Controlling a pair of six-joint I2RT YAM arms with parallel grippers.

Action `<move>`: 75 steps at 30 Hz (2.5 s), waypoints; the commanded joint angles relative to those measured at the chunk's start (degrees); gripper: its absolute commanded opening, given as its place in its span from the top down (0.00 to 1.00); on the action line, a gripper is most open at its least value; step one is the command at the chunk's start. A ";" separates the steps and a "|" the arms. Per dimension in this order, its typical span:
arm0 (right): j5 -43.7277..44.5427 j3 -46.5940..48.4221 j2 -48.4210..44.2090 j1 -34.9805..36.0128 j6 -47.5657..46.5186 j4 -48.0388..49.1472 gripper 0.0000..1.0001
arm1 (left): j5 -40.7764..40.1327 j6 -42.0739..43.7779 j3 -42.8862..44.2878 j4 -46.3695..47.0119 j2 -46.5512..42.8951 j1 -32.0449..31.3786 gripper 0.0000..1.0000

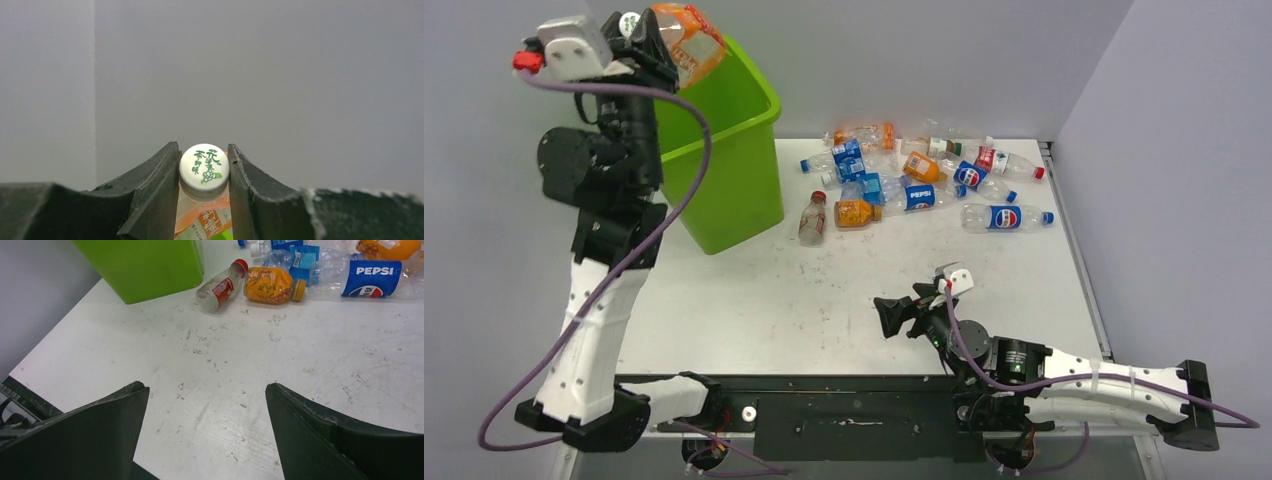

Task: Put the plastic bottles in the bin
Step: Place the plastic bottle in the trash bin, then pick up the plastic bottle at the center of the board.

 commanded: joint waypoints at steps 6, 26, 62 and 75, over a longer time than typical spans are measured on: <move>4.05 1.63 3.63 0.05 6.03 -6.09 0.10 | -1.55 11.93 5.09 10.98 16.87 6.68 1.00; 9.18 1.84 4.42 -3.88 8.03 -7.75 0.10 | 2.06 15.13 14.29 3.26 16.58 -8.34 0.04; -19.22 22.12 47.87 -73.61 42.13 -2.04 0.10 | 4.86 -31.40 -63.60 -18.54 -31.44 -21.89 0.04; -21.71 28.98 59.65 -79.44 46.42 -0.83 0.10 | 3.64 -32.42 -64.24 -18.22 -31.86 -22.37 0.04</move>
